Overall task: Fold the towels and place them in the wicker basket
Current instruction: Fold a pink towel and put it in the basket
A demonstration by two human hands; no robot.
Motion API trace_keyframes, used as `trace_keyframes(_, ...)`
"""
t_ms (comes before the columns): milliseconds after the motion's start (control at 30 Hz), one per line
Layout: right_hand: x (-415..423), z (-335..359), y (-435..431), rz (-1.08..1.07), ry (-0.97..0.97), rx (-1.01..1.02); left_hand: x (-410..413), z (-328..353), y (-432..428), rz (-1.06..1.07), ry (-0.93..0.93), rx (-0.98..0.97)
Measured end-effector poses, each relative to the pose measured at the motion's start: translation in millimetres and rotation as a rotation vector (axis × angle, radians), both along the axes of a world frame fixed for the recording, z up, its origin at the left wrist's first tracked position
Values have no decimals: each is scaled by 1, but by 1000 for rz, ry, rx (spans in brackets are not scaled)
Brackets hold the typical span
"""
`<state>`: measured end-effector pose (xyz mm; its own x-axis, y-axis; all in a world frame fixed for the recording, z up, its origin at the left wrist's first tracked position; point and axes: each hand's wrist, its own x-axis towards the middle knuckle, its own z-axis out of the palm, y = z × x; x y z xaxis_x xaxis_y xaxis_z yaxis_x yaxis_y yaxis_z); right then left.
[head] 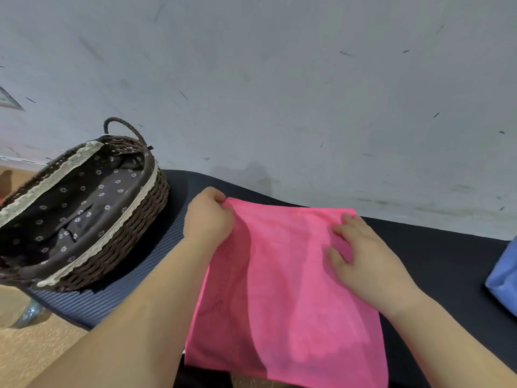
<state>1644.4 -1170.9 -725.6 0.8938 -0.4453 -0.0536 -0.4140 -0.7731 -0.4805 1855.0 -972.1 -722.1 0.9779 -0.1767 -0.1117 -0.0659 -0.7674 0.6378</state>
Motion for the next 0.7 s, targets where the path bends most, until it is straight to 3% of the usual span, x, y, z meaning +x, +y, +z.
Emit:
trace_keyframes(133,-1,-2,-1,51,17,16,-11,22,-3,-113,-127,71)
trace_keyframes(200,0,-2,-1,82,65,9,-31,40,-6,-246,-158,201)
trace_keyframes(333,-1,1,3,93,298,-30,-94,44,-12,-573,72,566)
trace_keyframes(400,-4,4,6,77,394,-79,-112,33,-14,-621,164,664)
trace_keyframes(533,-18,15,11,50,514,-162,-106,13,-22,-606,119,642)
trace_keyframes(700,-56,25,5,-13,637,-256,-71,-3,-36,-851,-104,475)
